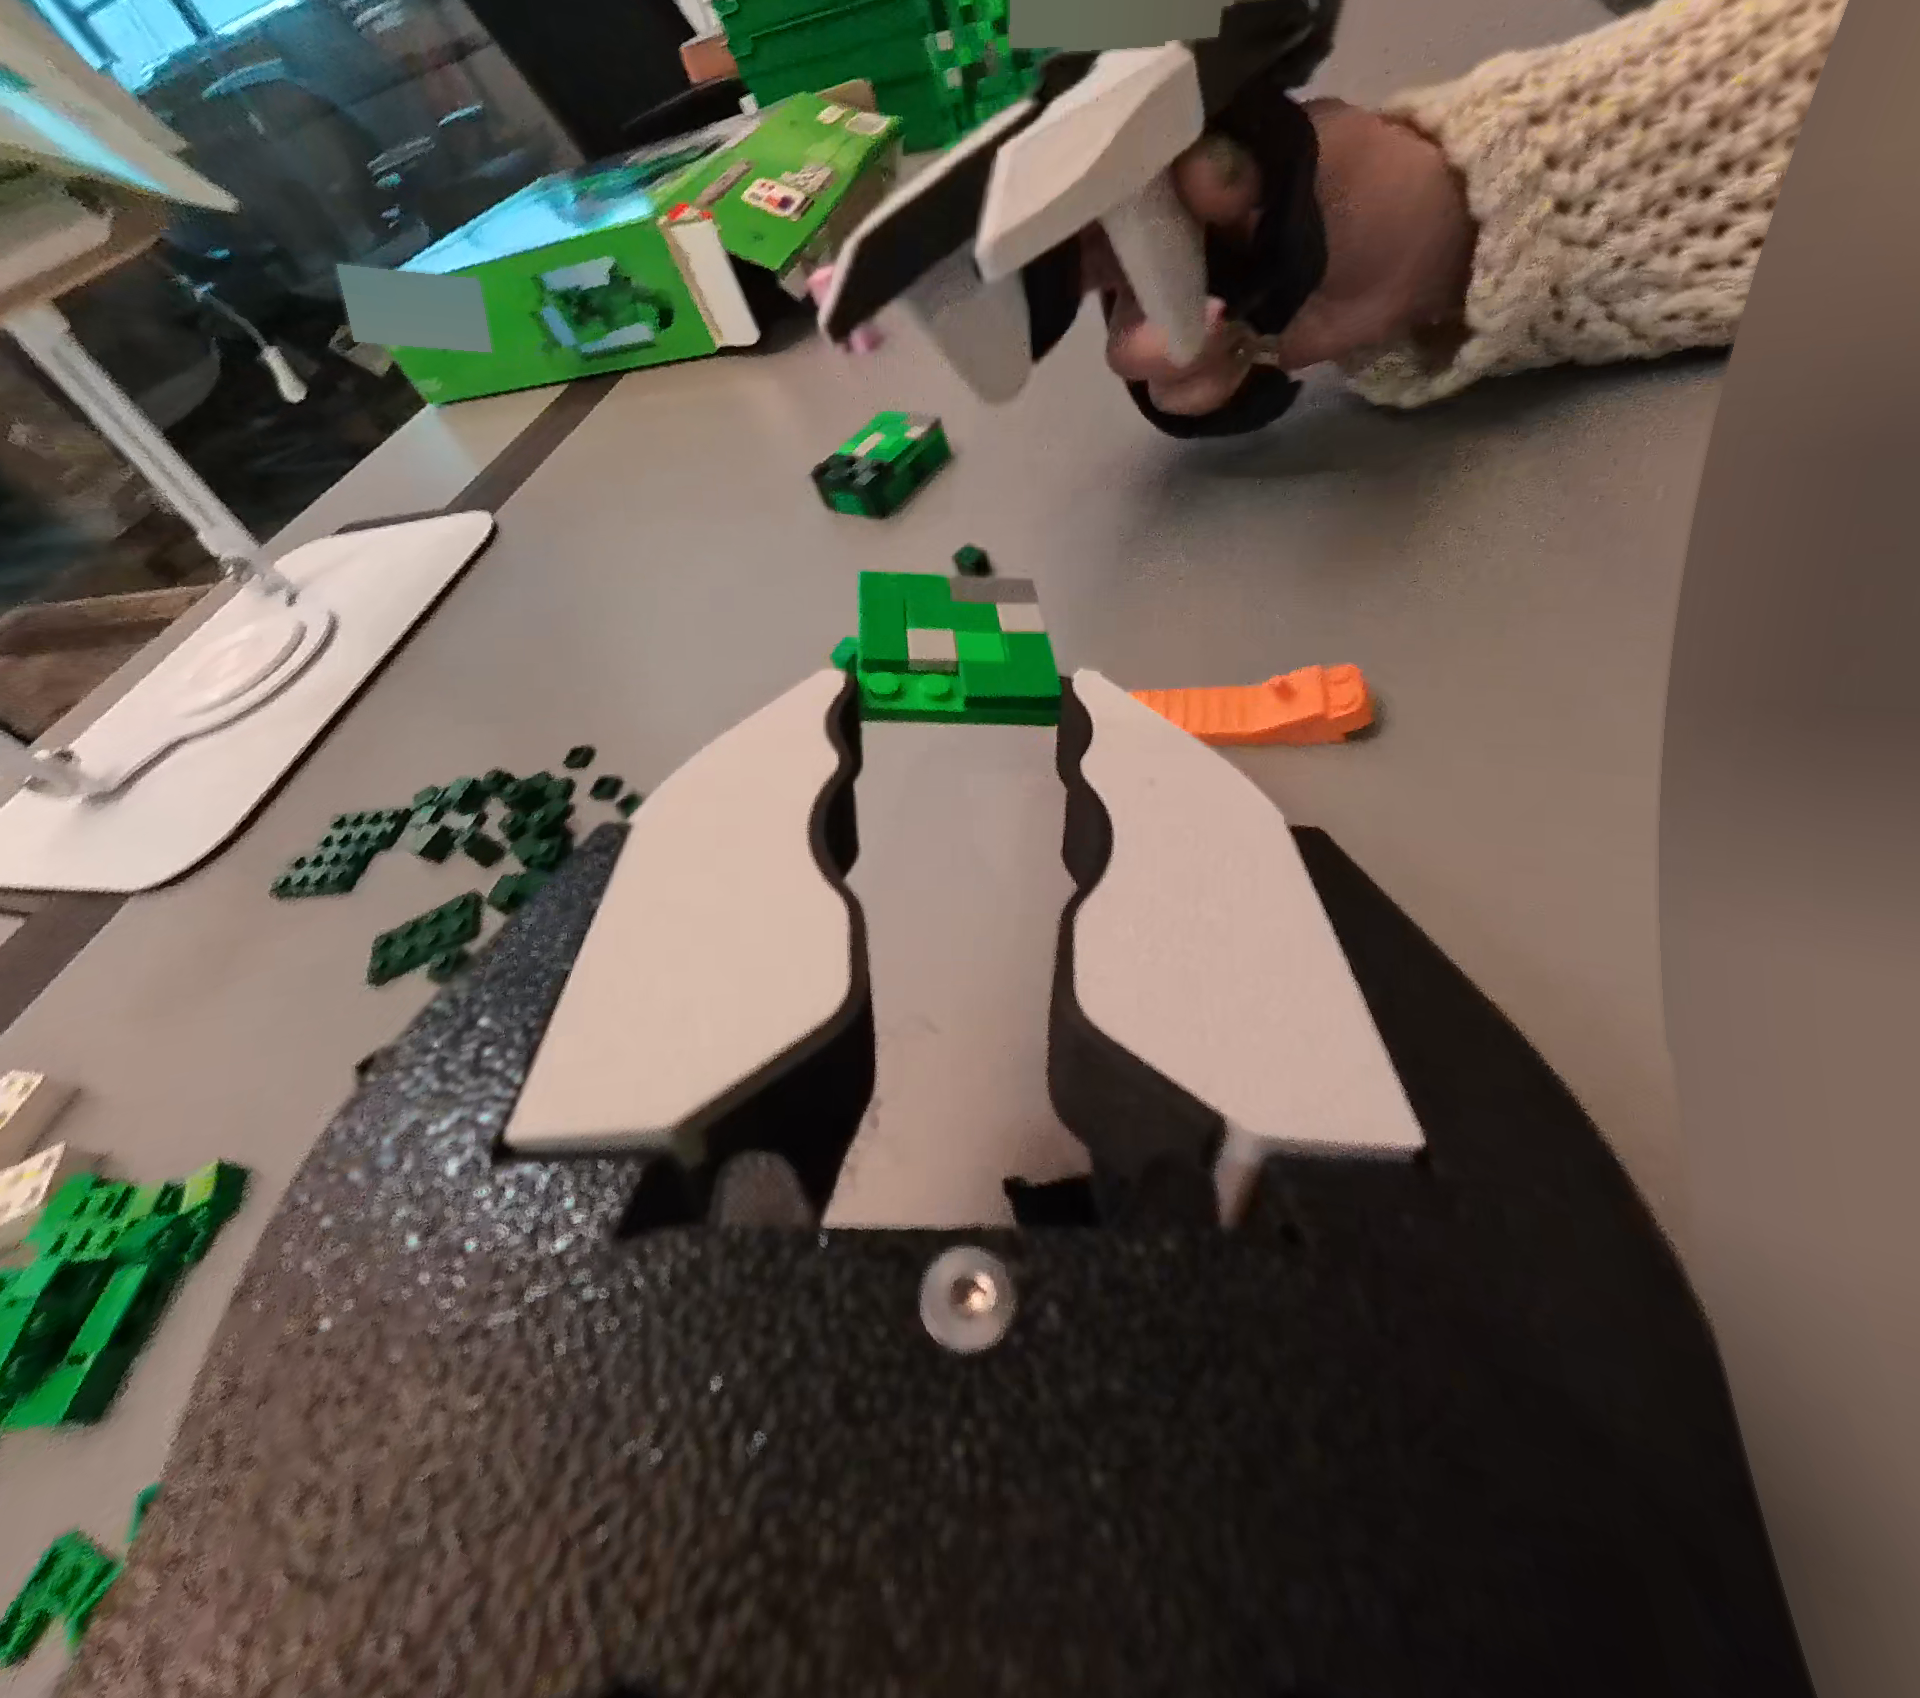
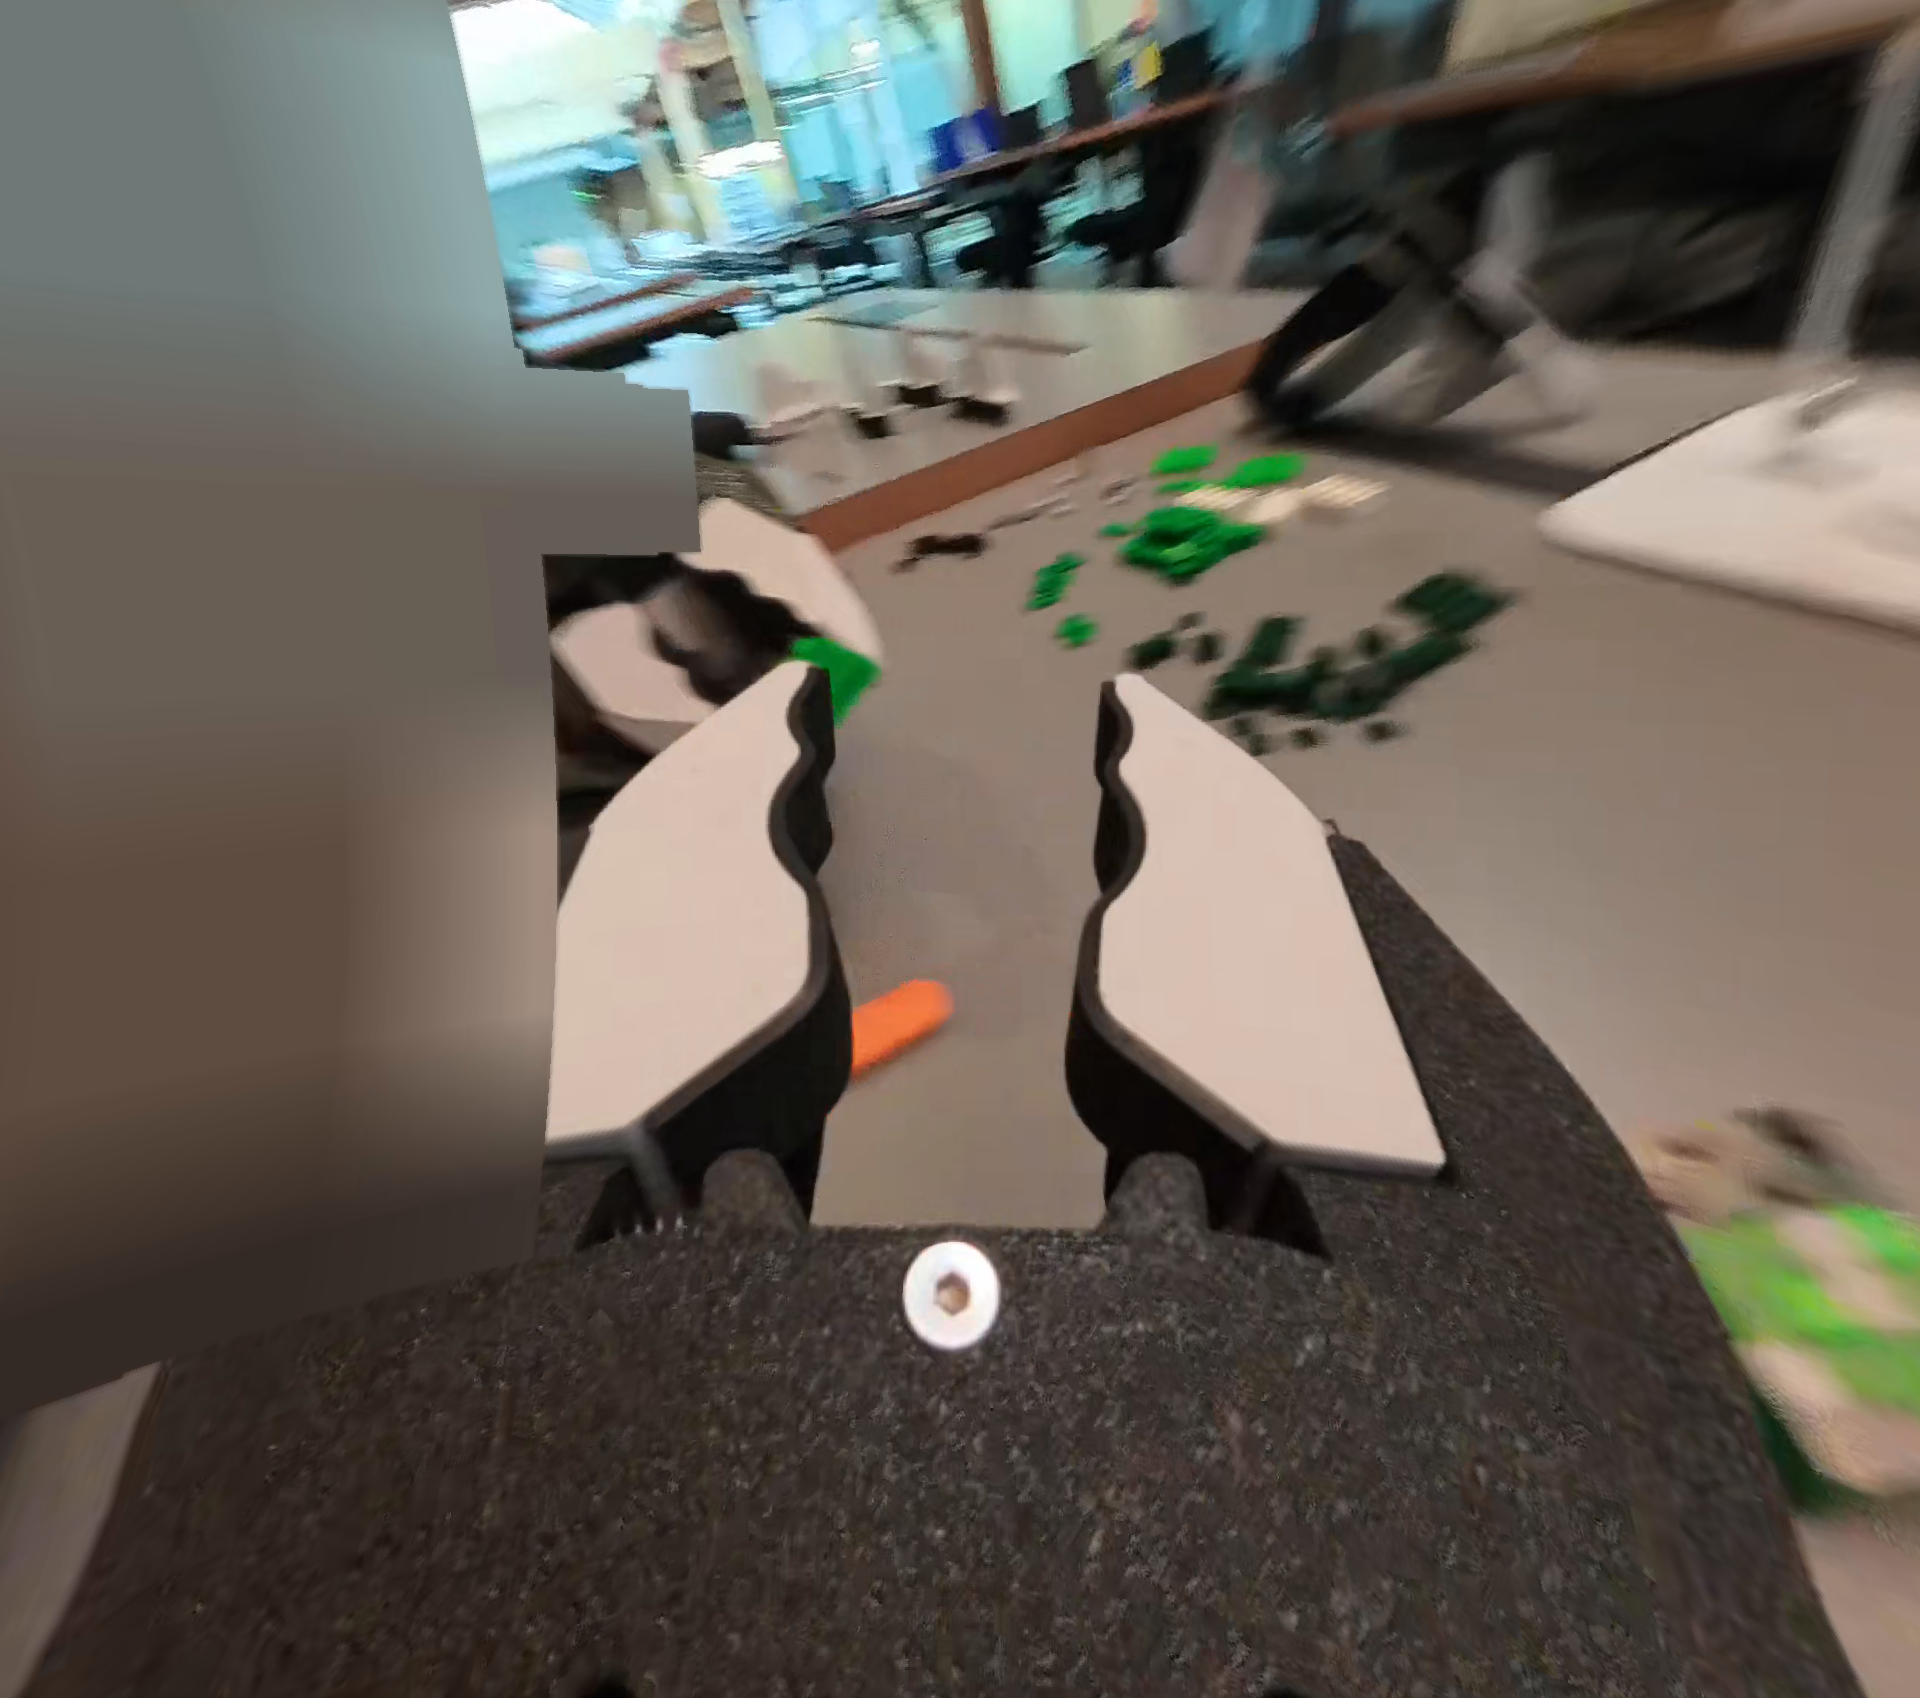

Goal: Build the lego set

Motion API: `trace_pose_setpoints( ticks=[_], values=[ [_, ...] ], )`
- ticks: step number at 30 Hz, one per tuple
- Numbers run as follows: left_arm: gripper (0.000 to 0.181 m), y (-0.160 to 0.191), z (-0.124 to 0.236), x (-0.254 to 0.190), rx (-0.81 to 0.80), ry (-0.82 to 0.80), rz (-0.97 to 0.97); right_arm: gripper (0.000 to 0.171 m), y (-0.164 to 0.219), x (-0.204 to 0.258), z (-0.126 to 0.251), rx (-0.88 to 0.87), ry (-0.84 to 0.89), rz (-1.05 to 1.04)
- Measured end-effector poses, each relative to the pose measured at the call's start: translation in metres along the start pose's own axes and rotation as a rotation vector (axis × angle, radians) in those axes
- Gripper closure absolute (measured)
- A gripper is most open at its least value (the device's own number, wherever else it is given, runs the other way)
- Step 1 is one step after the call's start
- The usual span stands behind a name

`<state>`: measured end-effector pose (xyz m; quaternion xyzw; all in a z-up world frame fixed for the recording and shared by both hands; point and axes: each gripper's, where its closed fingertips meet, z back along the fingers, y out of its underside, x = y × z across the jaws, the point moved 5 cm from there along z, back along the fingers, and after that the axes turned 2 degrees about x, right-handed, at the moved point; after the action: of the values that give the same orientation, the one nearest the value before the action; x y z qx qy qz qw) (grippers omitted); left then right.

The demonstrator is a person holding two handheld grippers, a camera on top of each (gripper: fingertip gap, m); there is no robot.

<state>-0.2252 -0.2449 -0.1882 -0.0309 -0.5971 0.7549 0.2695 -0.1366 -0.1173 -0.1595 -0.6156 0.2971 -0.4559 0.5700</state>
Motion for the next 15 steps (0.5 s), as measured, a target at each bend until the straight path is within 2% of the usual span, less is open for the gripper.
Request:
trace_pose_setpoints(
  ticks=[2, 4, 7, 15],
  values=[
    [0.146, 0.005, 0.002, 0.006, 0.026, -0.030, 0.009, 0.124, 0.002, -0.015, 0.007, -0.064, 0.159, 0.151],
    [0.146, 0.009, 0.003, 0.012, 0.042, -0.070, 0.014, 0.126, 0.003, -0.021, 0.012, -0.134, 0.228, 0.197],
    [0.146, 0.014, 0.004, 0.016, 0.057, -0.092, 0.029, 0.129, -0.002, -0.026, 0.018, -0.200, 0.250, 0.184],
    [0.146, 0.014, 0.006, 0.019, 0.037, -0.109, 0.044, 0.139, -0.003, -0.027, 0.022, -0.231, 0.239, 0.167]
  ],
)
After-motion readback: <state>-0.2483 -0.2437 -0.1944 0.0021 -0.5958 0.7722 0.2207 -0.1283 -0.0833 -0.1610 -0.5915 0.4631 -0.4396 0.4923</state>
